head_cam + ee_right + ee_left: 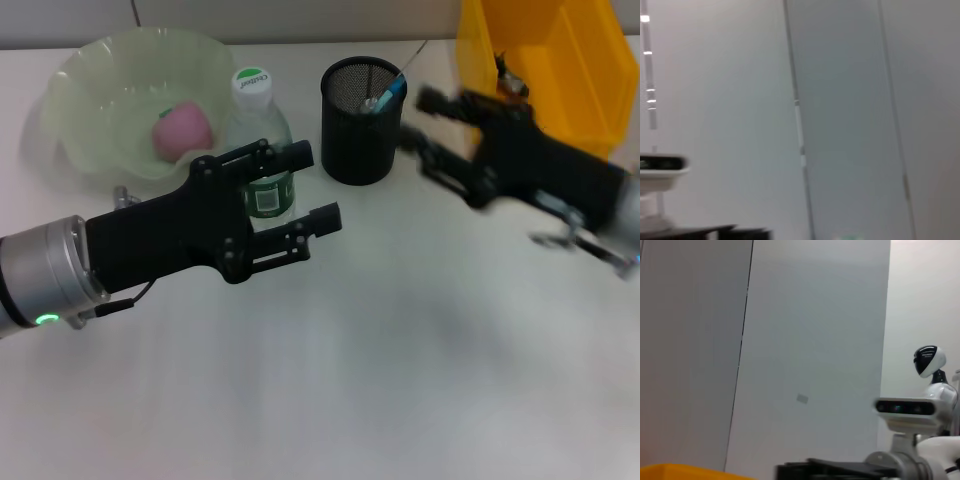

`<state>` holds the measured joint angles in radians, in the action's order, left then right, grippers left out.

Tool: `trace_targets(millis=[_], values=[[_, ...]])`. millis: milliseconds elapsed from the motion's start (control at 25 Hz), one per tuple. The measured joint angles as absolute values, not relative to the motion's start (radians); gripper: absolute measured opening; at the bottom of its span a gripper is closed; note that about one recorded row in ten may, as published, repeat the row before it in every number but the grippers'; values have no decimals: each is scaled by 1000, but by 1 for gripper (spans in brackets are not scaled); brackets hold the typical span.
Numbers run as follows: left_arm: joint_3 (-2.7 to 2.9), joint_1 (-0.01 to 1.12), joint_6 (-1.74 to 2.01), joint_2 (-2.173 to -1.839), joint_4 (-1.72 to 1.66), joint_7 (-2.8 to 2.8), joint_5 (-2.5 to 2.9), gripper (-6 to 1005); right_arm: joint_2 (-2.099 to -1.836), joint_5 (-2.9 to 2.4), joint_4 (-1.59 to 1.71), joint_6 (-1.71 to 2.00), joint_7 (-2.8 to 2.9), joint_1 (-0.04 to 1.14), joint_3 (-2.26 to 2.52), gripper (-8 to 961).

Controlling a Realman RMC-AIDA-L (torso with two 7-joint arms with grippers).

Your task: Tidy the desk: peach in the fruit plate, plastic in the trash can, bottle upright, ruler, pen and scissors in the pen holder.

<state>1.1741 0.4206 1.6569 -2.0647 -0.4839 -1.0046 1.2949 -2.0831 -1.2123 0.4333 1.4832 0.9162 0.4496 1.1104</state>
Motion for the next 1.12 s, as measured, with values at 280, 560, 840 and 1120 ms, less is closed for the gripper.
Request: trace_targets(millis=[280, 560, 840, 1120], values=[[1181, 388, 1682, -2062, -536, -1033, 1346, 724, -2079, -1325, 640, 1745, 985, 254, 1077, 600], [1182, 369, 1732, -2059, -544, -1051, 1429, 716, -2079, -1558, 686, 1897, 1079, 217, 907, 724], [1175, 364, 1738, -2051, -545, -1101, 1525, 715, -2078, -1709, 739, 1921, 1165, 218, 884, 750], [1174, 362, 1731, -2052, -545, -1116, 1582, 714, -2080, -1802, 796, 1919, 1231, 236, 885, 751]])
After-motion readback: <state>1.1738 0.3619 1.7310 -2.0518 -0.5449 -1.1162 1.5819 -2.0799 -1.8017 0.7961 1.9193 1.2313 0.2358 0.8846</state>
